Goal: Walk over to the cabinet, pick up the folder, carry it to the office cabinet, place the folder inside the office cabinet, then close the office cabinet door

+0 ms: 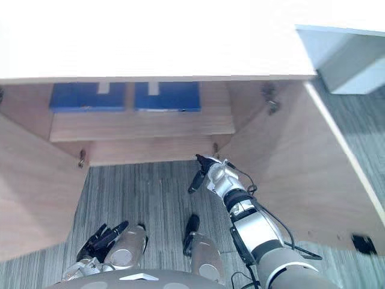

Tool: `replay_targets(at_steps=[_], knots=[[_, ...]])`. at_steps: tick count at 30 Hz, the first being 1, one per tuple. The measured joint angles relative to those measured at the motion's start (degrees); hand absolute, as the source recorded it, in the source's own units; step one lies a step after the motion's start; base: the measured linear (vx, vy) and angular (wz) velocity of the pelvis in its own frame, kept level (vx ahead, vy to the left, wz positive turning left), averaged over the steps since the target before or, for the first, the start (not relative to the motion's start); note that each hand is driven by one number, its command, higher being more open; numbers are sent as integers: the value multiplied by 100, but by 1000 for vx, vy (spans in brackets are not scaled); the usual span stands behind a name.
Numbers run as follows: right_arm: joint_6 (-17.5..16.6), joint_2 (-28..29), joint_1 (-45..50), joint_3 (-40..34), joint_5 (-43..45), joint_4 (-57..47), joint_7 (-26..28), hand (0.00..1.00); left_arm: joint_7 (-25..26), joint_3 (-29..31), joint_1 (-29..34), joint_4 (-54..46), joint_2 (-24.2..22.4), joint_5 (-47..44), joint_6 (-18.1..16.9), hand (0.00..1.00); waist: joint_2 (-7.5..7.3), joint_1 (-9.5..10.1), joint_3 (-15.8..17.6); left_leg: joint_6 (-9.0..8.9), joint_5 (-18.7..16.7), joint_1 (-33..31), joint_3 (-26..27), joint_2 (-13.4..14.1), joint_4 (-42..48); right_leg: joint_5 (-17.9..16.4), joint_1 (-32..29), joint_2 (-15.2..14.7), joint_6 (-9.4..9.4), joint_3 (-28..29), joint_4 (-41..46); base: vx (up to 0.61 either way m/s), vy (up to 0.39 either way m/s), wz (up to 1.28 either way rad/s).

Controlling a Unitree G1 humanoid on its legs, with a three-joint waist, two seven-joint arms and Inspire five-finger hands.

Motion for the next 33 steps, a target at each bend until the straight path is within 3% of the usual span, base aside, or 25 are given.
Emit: replay_targets(at_steps=[4, 5, 7, 11, 12, 13, 14, 15, 17, 19, 20, 21, 22, 24, 26, 28, 31, 33], knots=[[-52, 406, 120, -807, 885, 20, -760, 100, 217, 47, -1, 170, 10, 798, -161, 100, -48, -54, -205, 111, 85, 380, 605, -39, -246, 404, 162, 77, 54, 628, -395, -103, 89, -83], [-216, 547, 320, -1074, 1434, 25, -1019, 100, 304, 25, -7, 202, 9, 1070, -248, 100, -58, -79, -253, 140, 104, 485, 767, -82, -307, 494, 181, 84, 74, 803, -448, -93, 81, -56], [-376, 844, 780, -1438, 2220, 26, -1238, 100, 366, -6, -16, 224, 24, 1487, -297, 100, -50, -146, -262, 147, 108, 662, 915, -163, -354, 518, 266, 66, 101, 974, -425, -104, 86, -44], [-272, 1143, 1834, -1814, 3400, 89, -1252, 100, 401, 1, -47, 482, 38, 1910, -340, 100, -28, -206, -328, 213, 145, 995, 1355, -275, -495, 534, 351, 27, 51, 1340, -403, -106, 91, -52], [-232, 1154, 2050, -1959, 3689, 92, -1265, 100, 410, 17, -70, 575, 38, 1916, -346, 100, -14, -212, -332, 255, 170, 1093, 1527, -294, -547, 450, 327, -43, -118, 1225, -374, -114, 82, -78], [-205, 1164, 2190, -2181, 3932, 107, -1304, 100, 434, 43, -109, 689, 29, 1918, -344, 100, 26, -216, -324, 354, 279, 1268, 1728, -279, -735, 173, 307, -224, -501, 696, -232, -119, 96, -79], [-204, 1172, 2217, -2284, 4004, 143, -1322, 100, 446, 73, -118, 749, 18, 1920, -342, 100, 59, -227, -320, 368, 342, 1375, 1824, -227, -865, 26, 315, -322, -697, 383, -152, -106, 48, -89], [-207, 1170, 2235, -2364, 4141, 185, -1406, 100, 484, 95, -118, 862, 10, 1944, -344, 100, 99, -229, -312, 376, 443, 1592, 2099, -127, -1075, -24, 255, -570, -767, -147, 246, -45, 5, -72], [-209, 1163, 2288, -2405, 4343, 192, -1426, 100, 528, 201, -111, 1061, -4, 1979, -322, 100, 156, -226, -369, 360, 462, 1771, 2338, 21, -1135, -60, 212, -842, -787, -618, 1181, 19, -54, -70], [-235, 1179, 2300, -2426, 4495, 174, -1389, 100, 552, 330, -121, 1210, -17, 2071, -315, 100, 177, -210, -481, 321, 454, 1746, 2474, 194, -1085, -367, 205, -1158, -695, -712, 1967, 100, -114, -49], [-264, 1191, 2305, -2426, 4502, 134, -1347, 100, 572, 426, -119, 1222, -36, 2072, -322, 100, 122, -180, -546, 210, 443, 1744, 2525, 341, -1065, -496, 309, -1448, -545, -671, 2188, 104, -175, -33], [-267, 1207, 2312, -2432, 4505, 76, -1336, 100, 575, 466, -110, 1224, -42, 2070, -322, 100, 110, -179, -551, 122, 423, 1745, 2528, 375, -1051, -429, 355, -1518, -477, -648, 2133, 88, -251, -41], [-350, 1257, 2350, -2498, 4578, 8, -1318, 100, 571, 530, -83, 1251, 8, 2079, -323, 100, -1, -176, -619, -46, 386, 1788, 2515, 339, -1126, -275, 418, -1503, -160, -555, 1927, 34, -189, -39], [-452, 1125, 2362, -2646, 4734, 9, -1317, 100, 559, 579, -111, 1461, -64, 2112, -307, 100, 186, -207, -629, 0, 474, 2015, 2084, 299, -1478, -305, 605, -1245, -188, -556, 1695, 32, -144, -48], [-472, 930, 2386, -2651, 4881, 10, -1403, 100, 571, 559, -114, 1550, -82, 2144, -307, 100, 251, -262, -666, -57, 651, 2169, 2065, 307, -1763, -323, 684, -1108, -162, -561, 1463, -25, -98, -31], [-543, 779, 2385, -2652, 4886, 6, -1454, 100, 573, 555, -110, 1562, -71, 2145, -306, 100, 206, -321, -689, -107, 758, 2163, 2110, 289, -1921, -368, 811, -1025, -44, -561, 1017, -75, -84, -24], [-612, 713, 2373, -2801, 4977, 4, -1589, 100, 608, 564, -119, 1550, -29, 2133, -310, 100, 129, -336, -702, -168, 855, 2026, 2231, 333, -1997, -176, 915, -850, 316, -549, 252, -91, -52, -30], [-606, 716, 2399, -2894, 5094, 4, -1744, 100, 639, 562, -130, 1536, 18, 2130, -309, 100, 47, -363, -707, -222, 858, 1935, 2182, 371, -1993, -40, 950, -749, 354, -546, -56, -93, -36, -9]])
